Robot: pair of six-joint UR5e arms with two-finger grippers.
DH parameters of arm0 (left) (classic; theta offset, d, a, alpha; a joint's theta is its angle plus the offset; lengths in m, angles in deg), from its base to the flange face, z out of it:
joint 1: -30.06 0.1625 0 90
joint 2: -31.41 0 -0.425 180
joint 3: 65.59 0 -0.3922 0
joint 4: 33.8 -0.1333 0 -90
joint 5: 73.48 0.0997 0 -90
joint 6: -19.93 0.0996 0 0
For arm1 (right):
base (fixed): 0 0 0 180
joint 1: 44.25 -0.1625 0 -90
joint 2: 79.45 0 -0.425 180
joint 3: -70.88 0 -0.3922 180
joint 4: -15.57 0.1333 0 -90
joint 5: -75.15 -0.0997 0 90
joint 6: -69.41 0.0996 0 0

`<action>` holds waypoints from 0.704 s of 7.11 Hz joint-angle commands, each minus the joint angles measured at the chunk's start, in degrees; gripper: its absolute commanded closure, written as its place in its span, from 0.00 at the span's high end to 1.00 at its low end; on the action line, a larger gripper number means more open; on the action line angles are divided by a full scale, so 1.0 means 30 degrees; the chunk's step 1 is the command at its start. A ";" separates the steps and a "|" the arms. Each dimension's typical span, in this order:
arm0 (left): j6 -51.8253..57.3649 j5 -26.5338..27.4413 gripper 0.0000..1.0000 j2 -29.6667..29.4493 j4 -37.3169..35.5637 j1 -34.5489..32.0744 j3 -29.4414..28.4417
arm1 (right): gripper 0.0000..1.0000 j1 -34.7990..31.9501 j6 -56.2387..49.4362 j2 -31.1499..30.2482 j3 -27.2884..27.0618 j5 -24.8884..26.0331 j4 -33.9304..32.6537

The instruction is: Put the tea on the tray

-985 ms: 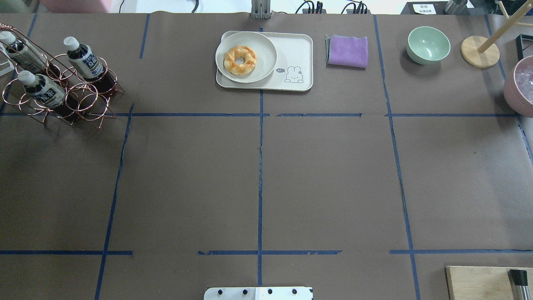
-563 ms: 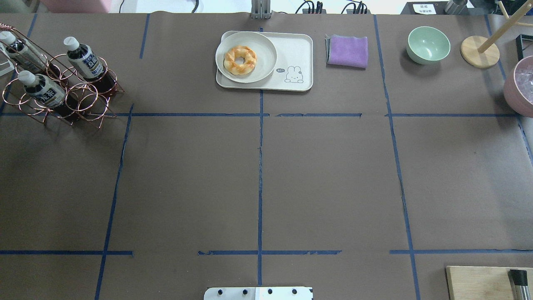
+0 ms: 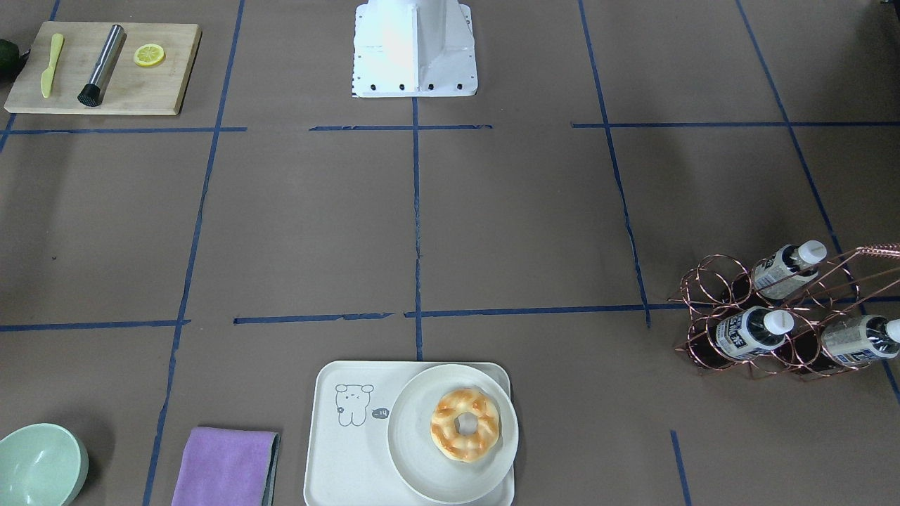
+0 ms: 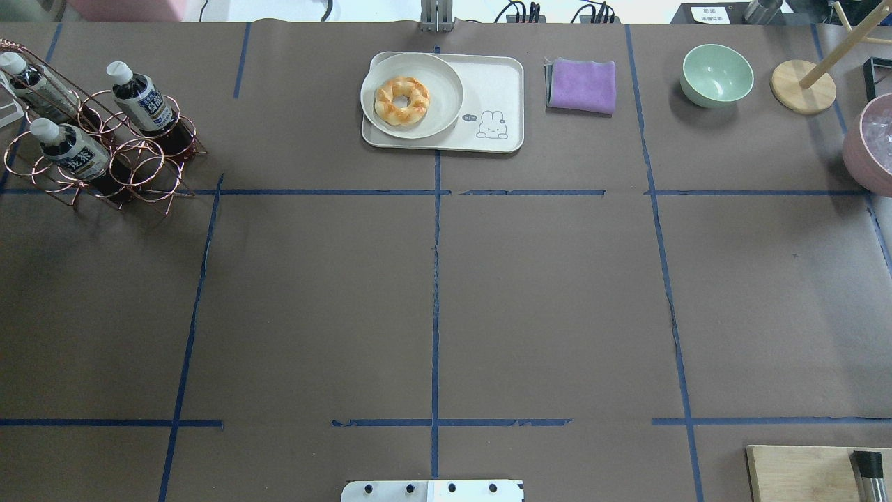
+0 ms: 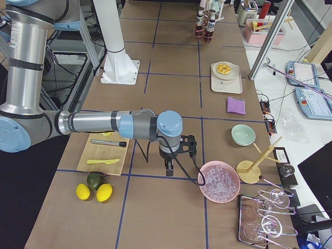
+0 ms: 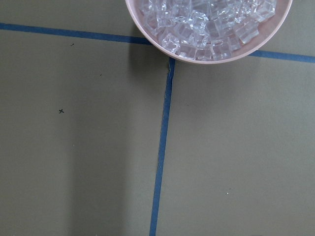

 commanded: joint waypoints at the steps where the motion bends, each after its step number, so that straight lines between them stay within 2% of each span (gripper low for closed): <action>1: -0.0017 -0.0176 1.00 0.0097 0.1707 -0.0026 0.0052 | 1.00 0.0000 0.0000 0.0029 -0.0003 -0.0002 -0.0005; 2: 0.0070 -0.0178 1.00 -0.0045 0.1914 0.0003 0.0258 | 1.00 0.0000 0.0000 0.0001 -0.0003 -0.0031 -0.0005; 3: -0.0045 -0.0149 1.00 0.0070 0.3656 0.0177 0.0376 | 1.00 0.0000 0.0000 0.0000 0.0026 -0.0263 -0.0005; 4: -0.1670 -0.0178 1.00 0.0245 0.5182 0.0759 0.0464 | 1.00 0.0000 0.0000 0.0000 -0.0003 -0.0295 -0.0005; 5: -0.4935 -0.0149 1.00 0.0624 0.7836 0.1693 0.0523 | 1.00 0.0000 0.0000 -0.0029 -0.0003 -0.0295 0.0024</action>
